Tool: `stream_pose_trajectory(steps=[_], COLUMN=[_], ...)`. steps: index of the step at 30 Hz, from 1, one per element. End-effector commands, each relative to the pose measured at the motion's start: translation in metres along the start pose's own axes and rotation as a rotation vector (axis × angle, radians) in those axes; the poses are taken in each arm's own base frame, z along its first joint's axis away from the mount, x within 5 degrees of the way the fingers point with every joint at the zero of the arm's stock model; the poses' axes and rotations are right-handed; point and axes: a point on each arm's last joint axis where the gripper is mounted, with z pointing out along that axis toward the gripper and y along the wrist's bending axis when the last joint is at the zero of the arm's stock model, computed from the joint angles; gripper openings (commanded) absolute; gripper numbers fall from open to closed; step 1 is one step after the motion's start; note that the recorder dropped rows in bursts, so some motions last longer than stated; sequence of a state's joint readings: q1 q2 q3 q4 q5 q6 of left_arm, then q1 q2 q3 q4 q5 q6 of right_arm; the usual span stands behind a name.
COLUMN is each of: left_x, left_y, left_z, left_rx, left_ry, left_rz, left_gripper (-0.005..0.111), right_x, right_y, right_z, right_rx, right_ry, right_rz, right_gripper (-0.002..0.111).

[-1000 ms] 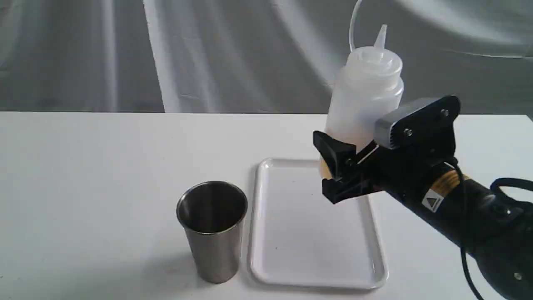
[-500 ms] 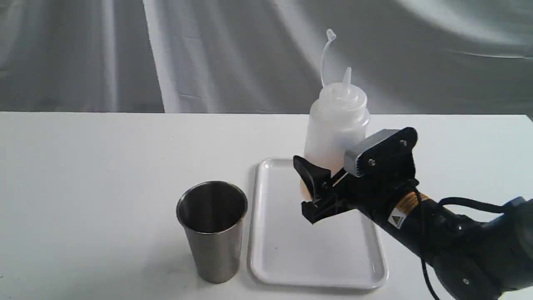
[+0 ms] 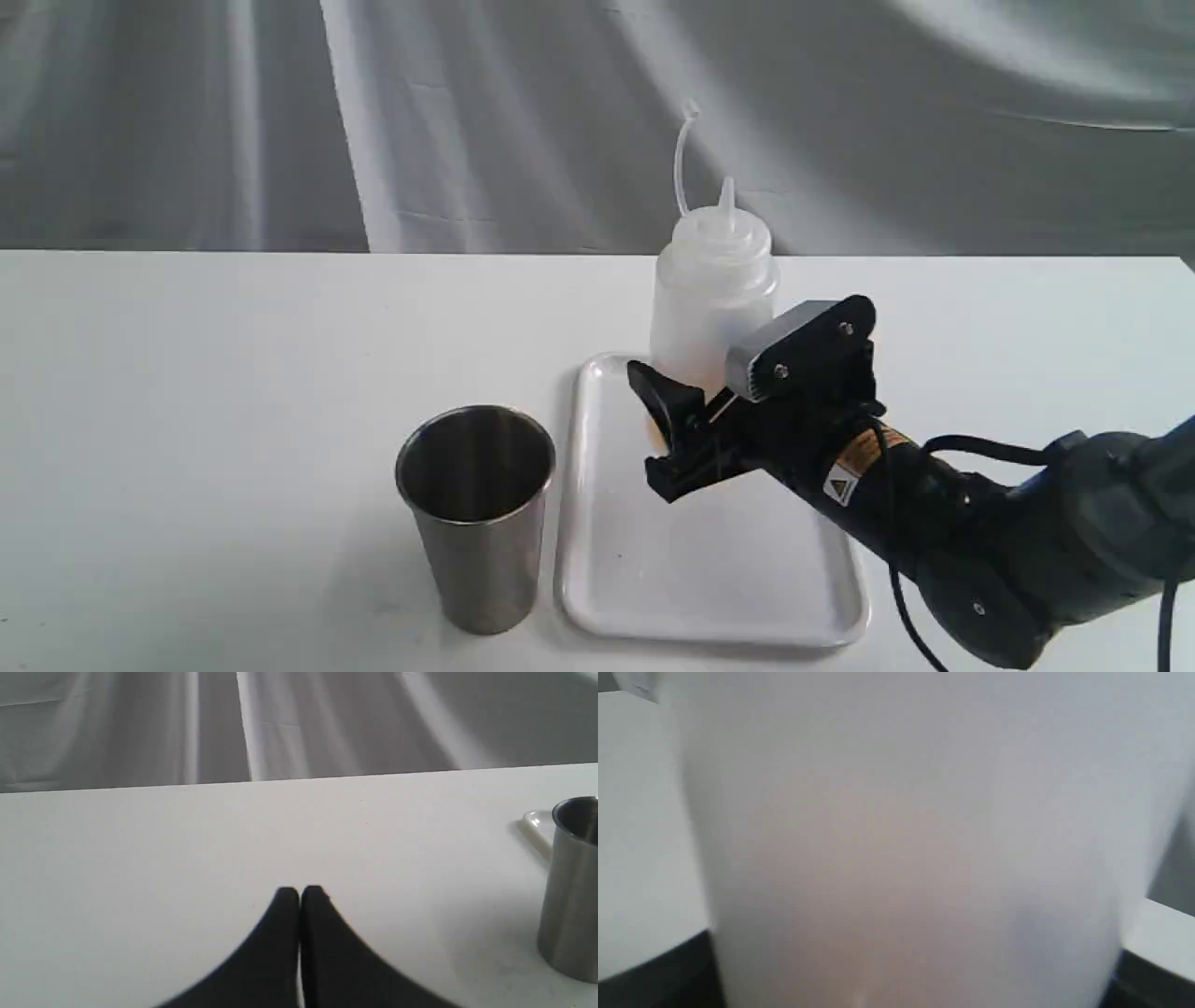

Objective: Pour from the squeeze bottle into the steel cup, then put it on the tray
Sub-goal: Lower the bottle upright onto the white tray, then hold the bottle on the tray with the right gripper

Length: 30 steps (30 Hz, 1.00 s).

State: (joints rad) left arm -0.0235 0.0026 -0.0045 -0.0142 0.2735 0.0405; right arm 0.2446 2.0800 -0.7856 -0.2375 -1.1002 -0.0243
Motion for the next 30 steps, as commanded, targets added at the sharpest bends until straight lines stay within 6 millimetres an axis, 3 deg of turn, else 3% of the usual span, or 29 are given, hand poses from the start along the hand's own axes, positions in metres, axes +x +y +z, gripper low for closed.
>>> stream_pose_trajectory(steps=[1, 10, 30], left_x=[0.001, 0.001, 0.001], left_y=[0.000, 0.000, 0.000], left_z=[0.000, 0.000, 0.000], left_rx=[-0.002, -0.001, -0.001], left_ry=[-0.006, -0.006, -0.006], left_rz=[-0.005, -0.008, -0.007], left_gripper=[0.000, 0.000, 0.000], right_x=[-0.004, 0.011, 0.033], right_y=[0.001, 0.005, 0.005], right_z=[0.002, 0.016, 0.017], right_rx=[-0.004, -0.056, -0.028], right_ry=[-0.058, -0.070, -0.020], right_rz=[-0.008, -0.020, -0.024], right_gripper=[0.000, 0.000, 0.000])
